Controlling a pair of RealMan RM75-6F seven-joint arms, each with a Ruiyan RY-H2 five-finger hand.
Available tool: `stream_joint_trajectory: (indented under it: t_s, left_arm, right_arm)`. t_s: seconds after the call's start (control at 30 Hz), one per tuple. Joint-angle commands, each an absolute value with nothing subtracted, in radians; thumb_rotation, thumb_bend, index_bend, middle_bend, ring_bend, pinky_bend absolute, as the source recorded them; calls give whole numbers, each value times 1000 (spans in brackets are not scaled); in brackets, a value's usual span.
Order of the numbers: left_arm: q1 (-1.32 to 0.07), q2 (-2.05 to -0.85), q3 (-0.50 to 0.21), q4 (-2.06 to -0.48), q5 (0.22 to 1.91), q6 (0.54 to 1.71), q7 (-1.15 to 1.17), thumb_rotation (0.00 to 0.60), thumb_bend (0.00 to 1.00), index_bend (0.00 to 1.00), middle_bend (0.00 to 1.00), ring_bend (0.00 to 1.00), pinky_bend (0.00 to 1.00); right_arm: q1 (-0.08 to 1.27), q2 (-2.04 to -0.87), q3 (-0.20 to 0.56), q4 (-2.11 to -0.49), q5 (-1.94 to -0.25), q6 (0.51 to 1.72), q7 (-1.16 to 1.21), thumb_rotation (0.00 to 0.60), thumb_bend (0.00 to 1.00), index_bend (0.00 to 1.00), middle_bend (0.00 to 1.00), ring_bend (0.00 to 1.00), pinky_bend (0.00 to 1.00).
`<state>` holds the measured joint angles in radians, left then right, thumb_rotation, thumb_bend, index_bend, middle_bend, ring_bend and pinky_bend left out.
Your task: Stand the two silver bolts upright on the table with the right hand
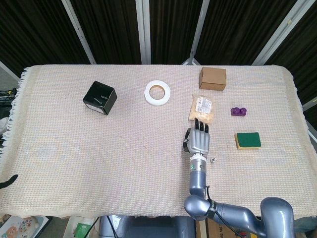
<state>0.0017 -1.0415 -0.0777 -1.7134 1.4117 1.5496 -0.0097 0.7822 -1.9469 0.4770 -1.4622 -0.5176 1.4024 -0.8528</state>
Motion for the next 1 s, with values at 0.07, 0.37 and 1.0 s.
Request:
stream_joint_trajectory:
  t_s: [0.07,0.37,1.0]
  left_arm:
    - [2,-1042,-77,-1714,1412,1550,-9,600,147,136,123,8,81]
    - [1,-1041,-81,-1712,1406,1549,-13,600,147,136,123,7,81]
    - [11,-1050,-71,-1725,1423,1569,17,600,147,136,123,7,81]
  right_arm:
    - [783,-1945,475,-1469,-520,1401,-851,600,356,499,0,0,11]
    - [752,-1852,451,-1659,-557,1426,-862,600,283,315,0,0,0]
    - [324,-1210,60,-2140,-1194,1581,-516,600,280,190,0,0,0]
